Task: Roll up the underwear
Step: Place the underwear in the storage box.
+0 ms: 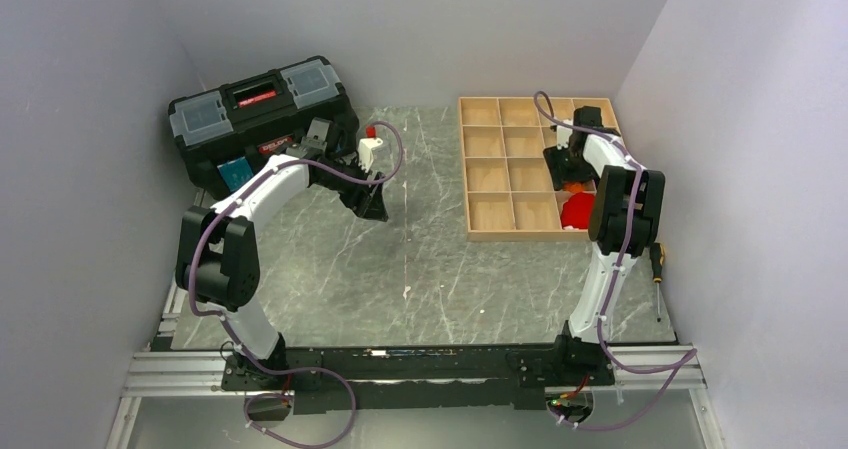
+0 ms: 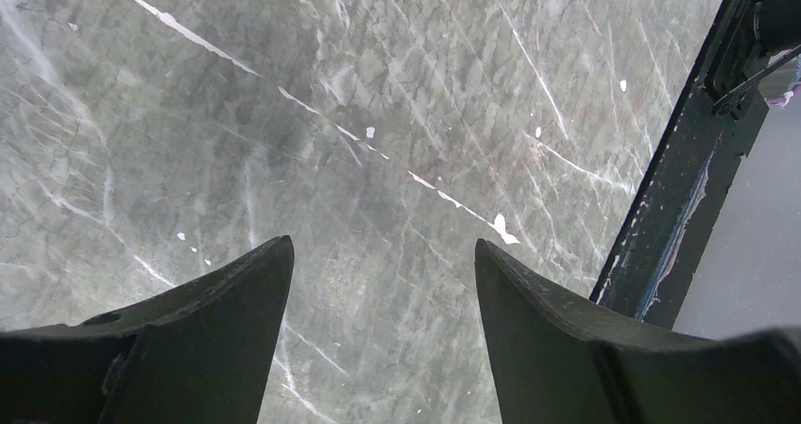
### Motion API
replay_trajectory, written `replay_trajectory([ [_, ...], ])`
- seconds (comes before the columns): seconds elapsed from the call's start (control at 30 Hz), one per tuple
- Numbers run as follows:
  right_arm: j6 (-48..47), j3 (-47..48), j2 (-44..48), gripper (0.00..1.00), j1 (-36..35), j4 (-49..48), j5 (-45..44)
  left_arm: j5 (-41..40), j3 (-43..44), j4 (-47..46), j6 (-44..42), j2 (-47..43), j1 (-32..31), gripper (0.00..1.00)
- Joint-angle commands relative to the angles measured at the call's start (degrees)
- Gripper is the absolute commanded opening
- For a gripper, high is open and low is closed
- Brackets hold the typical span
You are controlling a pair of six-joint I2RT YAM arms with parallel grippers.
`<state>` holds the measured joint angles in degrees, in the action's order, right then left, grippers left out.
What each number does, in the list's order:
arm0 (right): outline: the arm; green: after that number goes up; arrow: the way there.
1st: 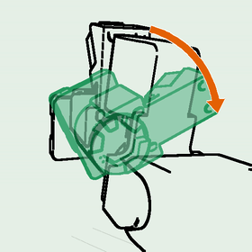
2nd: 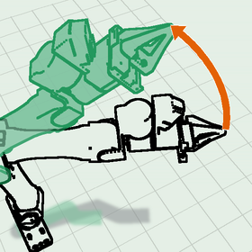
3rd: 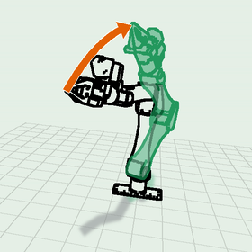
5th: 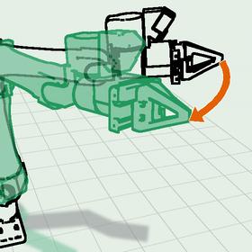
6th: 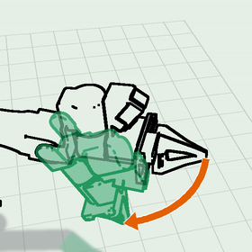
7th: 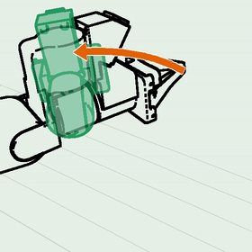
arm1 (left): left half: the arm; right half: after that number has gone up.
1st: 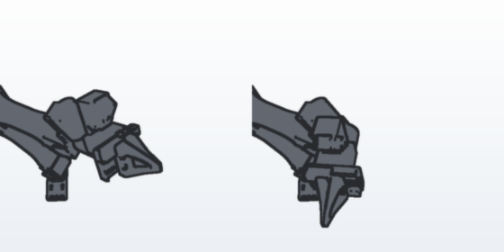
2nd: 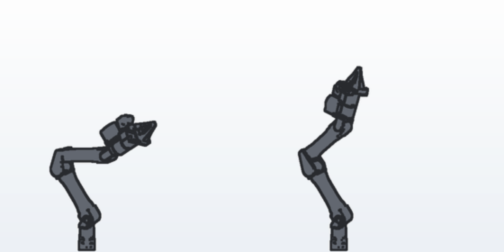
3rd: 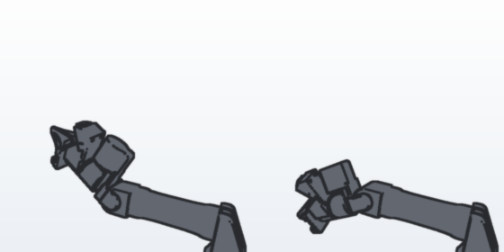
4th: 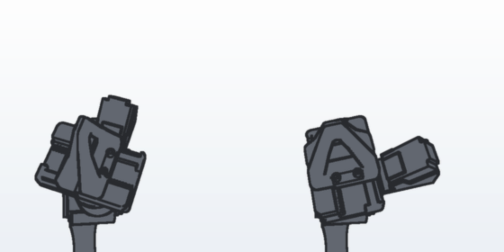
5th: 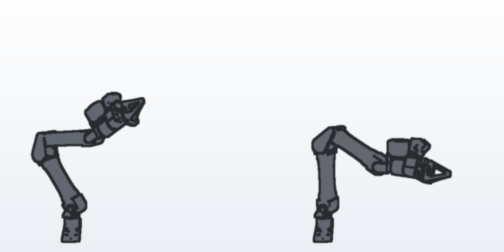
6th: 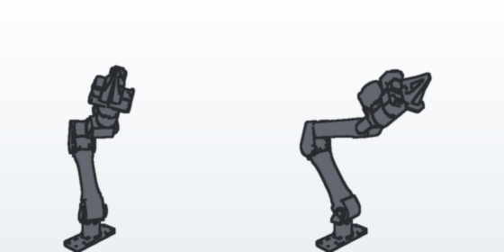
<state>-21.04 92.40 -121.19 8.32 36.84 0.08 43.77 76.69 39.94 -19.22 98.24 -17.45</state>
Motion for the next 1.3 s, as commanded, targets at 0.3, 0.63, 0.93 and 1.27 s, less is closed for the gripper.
replay_trajectory([
  [0.3,1.6,6.5,4.0,0.67,0.6,5.8,1.0,2.1,1.2,0.1,-0.7,-0.7,-0.1,0.75],
  [0.63,2.1,7.7,6.1,0.70,0.6,7.6,3.5,2.1,1.3,0.2,-0.8,-0.8,-0.1,0.75],
  [0.93,3.1,7.6,8.9,0.70,0.6,7.8,6.0,2.0,1.5,0.4,-0.8,-0.6,-0.1,0.75],
  [1.27,3.0,8.6,7.2,0.46,0.8,6.5,5.2,2.0,1.5,0.4,-1.0,-0.6,-0.1,0.75],
])
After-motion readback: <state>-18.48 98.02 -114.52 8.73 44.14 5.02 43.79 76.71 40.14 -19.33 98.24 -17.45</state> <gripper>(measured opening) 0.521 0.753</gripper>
